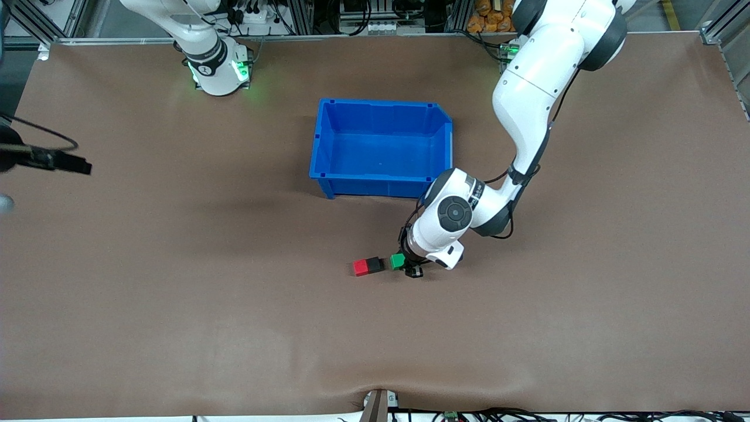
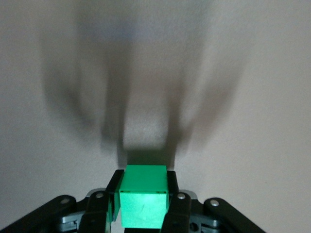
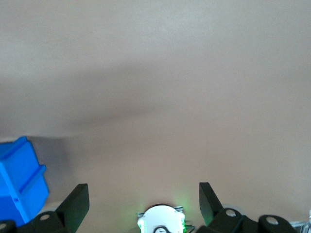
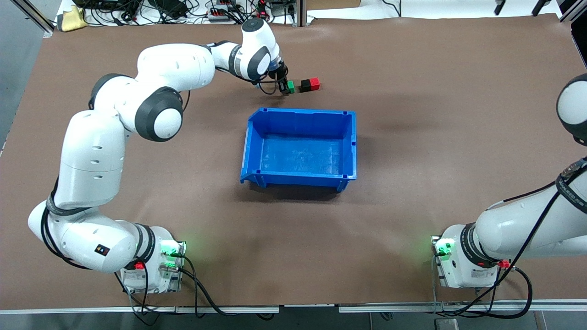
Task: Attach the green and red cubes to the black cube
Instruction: 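Press the green cube against the black cube with the left gripper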
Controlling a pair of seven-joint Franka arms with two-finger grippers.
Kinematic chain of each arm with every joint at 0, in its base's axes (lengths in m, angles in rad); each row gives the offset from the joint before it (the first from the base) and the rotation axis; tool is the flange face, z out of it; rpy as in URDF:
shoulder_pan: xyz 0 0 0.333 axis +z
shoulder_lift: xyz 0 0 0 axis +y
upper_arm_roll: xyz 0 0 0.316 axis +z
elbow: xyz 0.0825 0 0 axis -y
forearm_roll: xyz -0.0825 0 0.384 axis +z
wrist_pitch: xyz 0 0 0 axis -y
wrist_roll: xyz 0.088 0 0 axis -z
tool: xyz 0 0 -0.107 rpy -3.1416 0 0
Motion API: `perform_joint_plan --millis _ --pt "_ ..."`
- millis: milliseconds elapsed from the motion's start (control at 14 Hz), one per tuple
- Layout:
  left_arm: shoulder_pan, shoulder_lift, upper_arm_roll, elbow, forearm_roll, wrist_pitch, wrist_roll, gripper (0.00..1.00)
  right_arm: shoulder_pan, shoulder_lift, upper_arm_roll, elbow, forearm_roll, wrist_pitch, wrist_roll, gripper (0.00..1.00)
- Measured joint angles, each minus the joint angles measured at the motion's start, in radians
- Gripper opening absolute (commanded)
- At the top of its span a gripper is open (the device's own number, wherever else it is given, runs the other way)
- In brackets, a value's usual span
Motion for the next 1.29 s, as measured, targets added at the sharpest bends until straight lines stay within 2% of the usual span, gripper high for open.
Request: perform_joint_plan --millis 143,286,643,714,1000,1286 --pt "-0.005 0.009 0.003 0.014 0.0 -0.001 0.0 0.0 -0.005 -0.04 0.001 -0.023 0.005 0.004 -0.028 1.0" --pt "-0.016 0.013 0.01 0.023 0.0 -0.002 0.0 0.0 -0.019 -0.09 0.001 -0.09 0.022 0.051 -0.07 1.0" --pt "-0.07 0.019 0.052 0.041 0.0 -0.004 0.0 0.0 -0.043 -0.277 0.007 -0.366 0.036 0.242 -0.144 1.0" --pt "-0.072 0.021 0.053 0.044 0.0 -0.004 0.0 0.0 -0.043 -0.295 0.011 -0.369 0.036 0.262 -0.146 1.0" --pt "-0.078 0.026 0.054 0.053 0.0 -0.006 0.0 0.0 -0.043 -0.311 0.016 -0.223 0.036 0.255 -0.146 1.0" --pt "-0.087 0.032 0.055 0.062 0.0 -0.006 0.0 0.0 -0.042 -0.307 0.023 -0.211 0.036 0.239 -0.146 1.0"
